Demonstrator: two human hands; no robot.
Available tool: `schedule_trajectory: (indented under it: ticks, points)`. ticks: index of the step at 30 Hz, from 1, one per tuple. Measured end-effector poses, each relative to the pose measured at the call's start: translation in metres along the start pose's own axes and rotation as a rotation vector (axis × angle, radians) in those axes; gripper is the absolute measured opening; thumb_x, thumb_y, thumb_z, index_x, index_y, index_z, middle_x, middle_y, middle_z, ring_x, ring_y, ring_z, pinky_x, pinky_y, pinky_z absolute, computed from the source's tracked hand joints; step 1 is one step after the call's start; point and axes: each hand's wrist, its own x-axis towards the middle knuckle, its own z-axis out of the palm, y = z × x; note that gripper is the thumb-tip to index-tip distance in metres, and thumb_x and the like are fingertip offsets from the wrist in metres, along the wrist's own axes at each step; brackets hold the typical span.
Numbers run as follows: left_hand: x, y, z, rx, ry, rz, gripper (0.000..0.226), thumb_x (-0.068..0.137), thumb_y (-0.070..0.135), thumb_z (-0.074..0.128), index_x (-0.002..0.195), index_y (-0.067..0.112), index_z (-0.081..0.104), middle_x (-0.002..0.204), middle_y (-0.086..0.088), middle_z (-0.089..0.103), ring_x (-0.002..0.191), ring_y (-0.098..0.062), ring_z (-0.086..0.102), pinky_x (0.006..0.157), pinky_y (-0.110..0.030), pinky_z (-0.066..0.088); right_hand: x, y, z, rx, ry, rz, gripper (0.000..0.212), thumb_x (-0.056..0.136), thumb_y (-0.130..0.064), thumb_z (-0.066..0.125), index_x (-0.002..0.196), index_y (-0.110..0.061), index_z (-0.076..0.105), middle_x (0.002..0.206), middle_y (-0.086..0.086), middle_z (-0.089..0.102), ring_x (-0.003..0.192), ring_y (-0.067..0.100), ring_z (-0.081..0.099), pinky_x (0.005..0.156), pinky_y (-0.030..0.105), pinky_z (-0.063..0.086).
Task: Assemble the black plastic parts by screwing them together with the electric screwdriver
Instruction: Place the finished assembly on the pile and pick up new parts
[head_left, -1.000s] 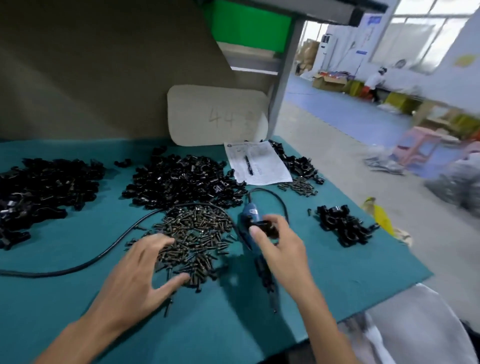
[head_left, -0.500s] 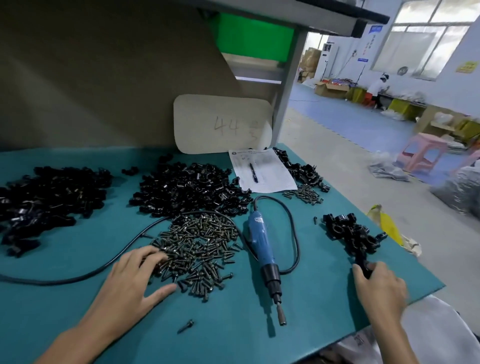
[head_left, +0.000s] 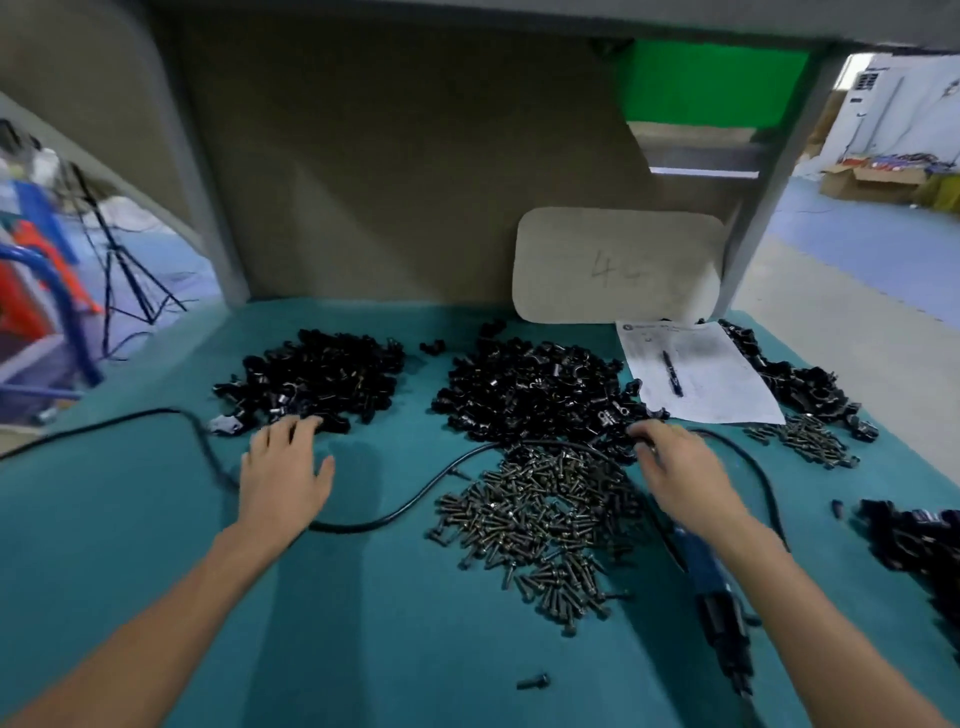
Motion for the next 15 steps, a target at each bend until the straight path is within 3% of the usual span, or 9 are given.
schedule_trajectory:
  ticks: [3,6,10,15]
  points:
    - [0.011,-0.003,0.004,0.073,-0.029,0.029,0.054,0.098,0.029,0.06,0.149,0.017,0.044,0.154,-0.011,0.039,0.141,-0.035,0.032,0.113,-0.05,0.033,0.039,-0.001,0.022,-0.12,-0.145,0.045,0.043,0.106,-0.006,0.041,0.148,-0.01,0.047,0.141,0.022,0.053,0.121,0.041,0.052,0.094,0.043,0.046]
    - [0.02,0.001,0.012,0.086,-0.046,0.152,0.051,0.099,0.018,0.058,0.149,0.016,0.046,0.154,-0.009,0.041,0.138,-0.034,0.036,0.111,-0.049,0.036,0.058,0.005,0.036,-0.27,-0.239,0.096,0.051,0.103,-0.003,0.041,0.152,-0.013,0.043,0.155,0.023,0.038,0.136,0.042,0.043,0.11,0.042,0.039]
    - [0.039,0.008,0.019,0.09,-0.048,0.207,0.051,0.103,0.018,0.052,0.153,0.015,0.042,0.151,-0.007,0.046,0.135,-0.032,0.037,0.109,-0.045,0.037,0.067,0.016,0.043,-0.316,-0.15,0.121,0.05,0.097,0.004,0.046,0.143,-0.016,0.052,0.132,0.02,0.053,0.113,0.037,0.05,0.093,0.039,0.042]
    - [0.061,0.026,0.025,0.234,-0.173,0.224,0.051,0.108,0.041,0.036,0.158,0.038,0.026,0.159,-0.001,0.034,0.136,-0.033,0.03,0.11,-0.044,0.031,0.069,0.024,0.042,-0.354,-0.138,0.148,0.038,0.098,0.004,0.043,0.131,-0.015,0.052,0.097,0.01,0.056,0.085,0.024,0.041,0.075,0.033,0.032]
